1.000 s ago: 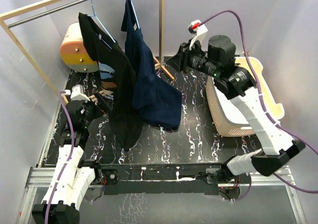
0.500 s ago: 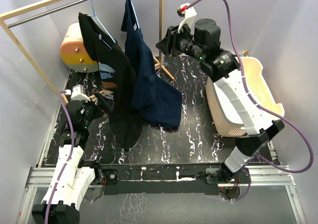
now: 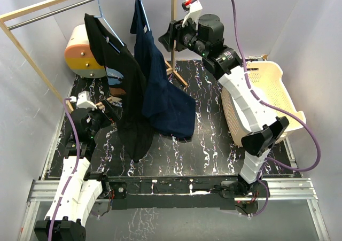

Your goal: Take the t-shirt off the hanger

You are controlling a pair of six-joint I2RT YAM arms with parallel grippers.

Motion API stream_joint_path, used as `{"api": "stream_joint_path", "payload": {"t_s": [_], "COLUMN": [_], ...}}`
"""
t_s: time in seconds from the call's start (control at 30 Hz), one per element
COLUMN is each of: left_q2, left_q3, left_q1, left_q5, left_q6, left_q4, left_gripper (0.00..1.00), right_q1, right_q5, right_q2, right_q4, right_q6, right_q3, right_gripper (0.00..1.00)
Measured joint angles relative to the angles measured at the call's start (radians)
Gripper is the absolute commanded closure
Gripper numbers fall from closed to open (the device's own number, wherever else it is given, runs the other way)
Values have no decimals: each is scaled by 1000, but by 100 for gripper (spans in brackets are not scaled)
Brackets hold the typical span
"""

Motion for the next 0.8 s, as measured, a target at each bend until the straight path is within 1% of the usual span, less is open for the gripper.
{"api": "stream_joint_path", "payload": {"t_s": [0.3, 0.57, 0.67, 0.8], "left_q2": [-2, -6, -7, -7], "left_q3": [0, 0, 0, 0], "left_q1": [0, 0, 0, 0], "left_q5": [1, 4, 5, 5], "left_q6": [0, 0, 0, 0], "left_q4": [0, 0, 0, 0], "left_gripper": [3, 3, 3, 3], "right_q1": [10, 55, 85, 118], "right_q5": [-39, -38, -8, 78], "right_q2": [15, 11, 11, 26], "right_q4": [60, 99, 85, 52], "right_q6": [13, 21, 13, 0], "right_q3": [0, -17, -9, 32], "right_gripper": [45, 46, 49, 57]}}
